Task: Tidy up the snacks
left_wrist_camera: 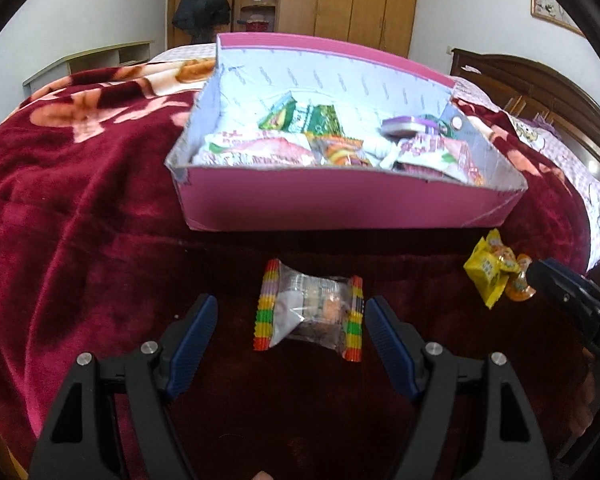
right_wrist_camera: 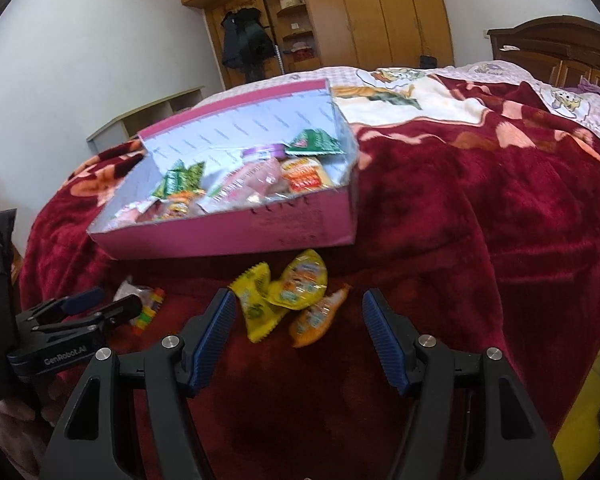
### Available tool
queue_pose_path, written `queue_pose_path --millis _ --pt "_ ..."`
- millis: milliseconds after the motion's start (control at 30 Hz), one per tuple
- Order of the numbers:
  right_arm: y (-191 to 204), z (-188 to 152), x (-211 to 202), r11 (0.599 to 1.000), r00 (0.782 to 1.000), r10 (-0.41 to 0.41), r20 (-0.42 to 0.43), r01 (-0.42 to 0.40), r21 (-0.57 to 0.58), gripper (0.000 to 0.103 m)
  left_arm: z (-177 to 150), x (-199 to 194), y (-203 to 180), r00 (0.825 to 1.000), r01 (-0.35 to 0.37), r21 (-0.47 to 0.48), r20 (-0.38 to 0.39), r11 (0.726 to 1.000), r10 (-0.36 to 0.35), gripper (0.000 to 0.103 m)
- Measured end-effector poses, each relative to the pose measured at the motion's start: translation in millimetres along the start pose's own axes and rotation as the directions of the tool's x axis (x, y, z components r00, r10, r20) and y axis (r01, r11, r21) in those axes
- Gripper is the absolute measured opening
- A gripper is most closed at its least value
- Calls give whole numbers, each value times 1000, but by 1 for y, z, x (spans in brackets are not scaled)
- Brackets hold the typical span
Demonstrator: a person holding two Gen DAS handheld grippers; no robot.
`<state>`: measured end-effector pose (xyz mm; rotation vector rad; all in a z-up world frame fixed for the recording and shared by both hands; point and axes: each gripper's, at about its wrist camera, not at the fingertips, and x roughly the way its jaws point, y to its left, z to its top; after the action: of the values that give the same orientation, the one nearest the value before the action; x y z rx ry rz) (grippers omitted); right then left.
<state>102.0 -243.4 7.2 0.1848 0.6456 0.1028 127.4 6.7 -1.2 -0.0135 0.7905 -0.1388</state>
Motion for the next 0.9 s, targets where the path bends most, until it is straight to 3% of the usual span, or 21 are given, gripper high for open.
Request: queue_pose_path --millis 333,400,500,900 --pt "-6 -5 9 1000 1000 12 6 -12 4 66 -5 9 2 1000 -15 -14 4 1000 15 80" --pt "-6 -7 10 1000 1000 25 5 -25 17 51 -5 9 2 1000 -18 -16 9 1000 19 80" --pt "-6 -9 12 999 999 43 -3 -43 26 37 -7 9 2 1000 -23 -20 16 1000 23 80" --pt "-10 -17 22 999 999 31 -13 -30 43 31 -8 9 4 999 -32 -29 36 999 33 70"
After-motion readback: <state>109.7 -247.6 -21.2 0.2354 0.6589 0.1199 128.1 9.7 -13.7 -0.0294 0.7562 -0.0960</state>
